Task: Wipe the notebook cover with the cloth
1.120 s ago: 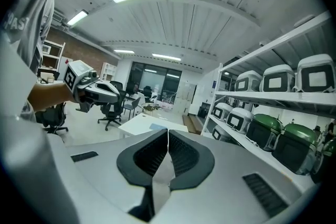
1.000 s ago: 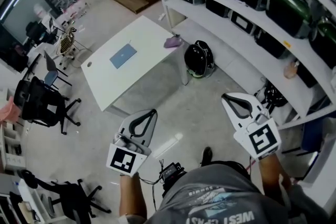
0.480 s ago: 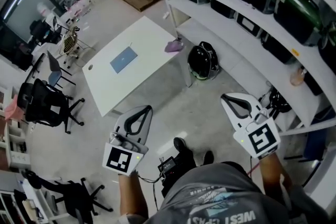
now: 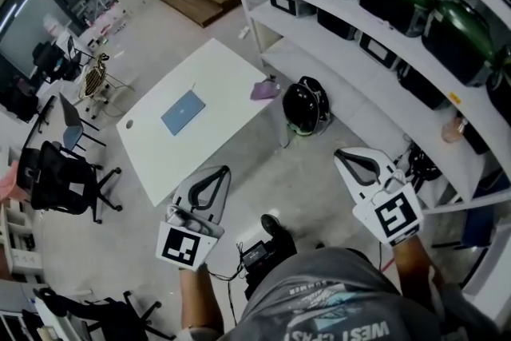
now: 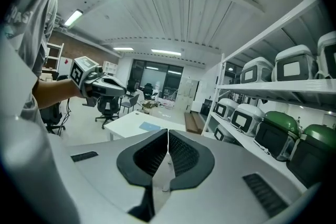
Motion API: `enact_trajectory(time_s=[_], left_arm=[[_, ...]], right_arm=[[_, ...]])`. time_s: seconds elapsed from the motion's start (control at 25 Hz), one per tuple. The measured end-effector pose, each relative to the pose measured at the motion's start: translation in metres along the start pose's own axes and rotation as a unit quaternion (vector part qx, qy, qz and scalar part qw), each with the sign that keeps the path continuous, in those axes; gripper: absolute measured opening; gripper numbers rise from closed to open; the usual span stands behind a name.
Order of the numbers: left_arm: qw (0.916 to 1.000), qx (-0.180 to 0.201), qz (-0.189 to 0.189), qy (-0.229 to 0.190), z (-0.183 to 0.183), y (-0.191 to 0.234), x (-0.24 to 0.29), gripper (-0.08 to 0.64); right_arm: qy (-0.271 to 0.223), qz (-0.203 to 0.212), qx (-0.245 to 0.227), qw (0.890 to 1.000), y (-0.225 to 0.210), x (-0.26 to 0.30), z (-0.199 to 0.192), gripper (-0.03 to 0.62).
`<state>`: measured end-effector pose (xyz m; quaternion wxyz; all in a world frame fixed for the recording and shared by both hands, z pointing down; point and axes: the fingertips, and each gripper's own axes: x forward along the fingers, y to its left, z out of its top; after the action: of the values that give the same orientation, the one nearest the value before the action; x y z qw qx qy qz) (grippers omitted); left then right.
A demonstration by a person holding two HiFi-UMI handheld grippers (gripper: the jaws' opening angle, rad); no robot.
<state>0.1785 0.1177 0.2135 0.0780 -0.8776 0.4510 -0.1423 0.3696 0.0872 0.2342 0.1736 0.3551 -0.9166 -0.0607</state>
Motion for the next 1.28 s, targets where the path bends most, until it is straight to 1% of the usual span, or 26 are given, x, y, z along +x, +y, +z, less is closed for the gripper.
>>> enact_trajectory(time_s=[0.2,0.44,0.6,0.72,0.88,1.04,1.28], left_arm=[[0.9998,-0.001,-0.014,-0.013,-0.006,0.056,0.017,0.002],[0.9993,-0.005,-0.023,-0.029,-0.024,0.125,0.025,0.002],[0.9989,-0.01,-0.029,-0.036,-0.038,0.163,0.027,0.002],[0.9987,-0.011,-0.029,-0.04,-0.046,0.184,0.028,0.002],[0.9985,-0.026,-0.022,-0.044,-0.055,0.206,0.027,0.002],[0.9987,-0.037,-0.01,-0.034,-0.068,0.223,0.03,0.002],[0.998,-0.057,0.028,-0.003,-0.093,0.252,0.032,0.002]], right_arm=[[0.009,-0.014,0.001,1.0,-0.009,0.052,0.016,0.031],[0.02,-0.023,0.015,0.999,-0.007,0.118,0.038,0.031],[0.025,-0.034,0.013,0.999,-0.008,0.155,0.051,0.031],[0.028,-0.035,0.01,0.999,-0.006,0.179,0.058,0.031],[0.04,-0.024,0.003,0.999,-0.006,0.207,0.06,0.031],[0.051,-0.012,0.003,0.999,-0.014,0.238,0.056,0.032],[0.074,0.013,0.011,0.997,-0.04,0.294,0.03,0.032]])
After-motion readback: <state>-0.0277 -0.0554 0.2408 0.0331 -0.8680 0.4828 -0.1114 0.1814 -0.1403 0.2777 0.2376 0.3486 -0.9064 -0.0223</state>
